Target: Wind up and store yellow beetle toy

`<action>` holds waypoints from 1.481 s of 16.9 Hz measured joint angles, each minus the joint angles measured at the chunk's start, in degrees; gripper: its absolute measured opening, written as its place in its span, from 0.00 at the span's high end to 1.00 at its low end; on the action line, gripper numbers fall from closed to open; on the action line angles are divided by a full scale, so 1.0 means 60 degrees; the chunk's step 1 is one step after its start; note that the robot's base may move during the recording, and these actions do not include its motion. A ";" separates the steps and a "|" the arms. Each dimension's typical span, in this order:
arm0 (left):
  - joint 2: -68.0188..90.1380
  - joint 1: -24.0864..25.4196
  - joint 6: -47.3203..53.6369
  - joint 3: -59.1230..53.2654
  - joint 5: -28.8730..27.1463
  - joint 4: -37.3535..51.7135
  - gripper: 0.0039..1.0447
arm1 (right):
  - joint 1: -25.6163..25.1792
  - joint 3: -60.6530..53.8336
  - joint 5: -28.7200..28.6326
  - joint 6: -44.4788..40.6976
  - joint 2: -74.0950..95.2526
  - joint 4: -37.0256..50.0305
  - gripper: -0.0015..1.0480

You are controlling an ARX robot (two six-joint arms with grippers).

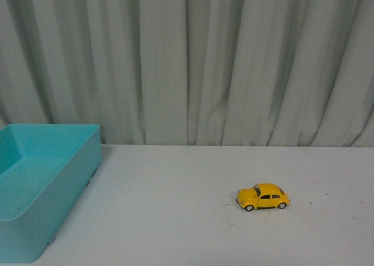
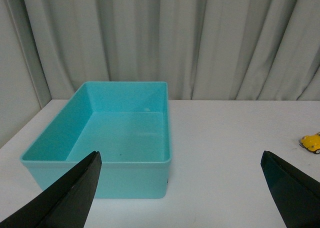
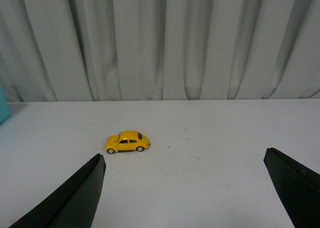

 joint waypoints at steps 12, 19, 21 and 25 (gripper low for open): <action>0.0000 0.0000 0.0000 0.0000 0.0004 0.0000 0.06 | 0.0000 0.0000 0.0000 0.0000 0.0000 0.0004 0.06; 0.0000 0.0000 0.0000 0.0000 0.0000 -0.0007 0.06 | -0.0004 0.0000 0.0000 0.0000 0.0000 -0.0004 0.06; 0.0000 0.0000 0.0000 0.0000 0.0004 0.0011 0.06 | -0.0004 0.0000 0.0004 0.0000 -0.0004 0.0004 0.06; 0.0000 0.0000 0.0000 0.0000 0.0004 -0.0018 0.06 | 0.0000 0.0000 0.0000 0.0000 0.0007 -0.0036 0.06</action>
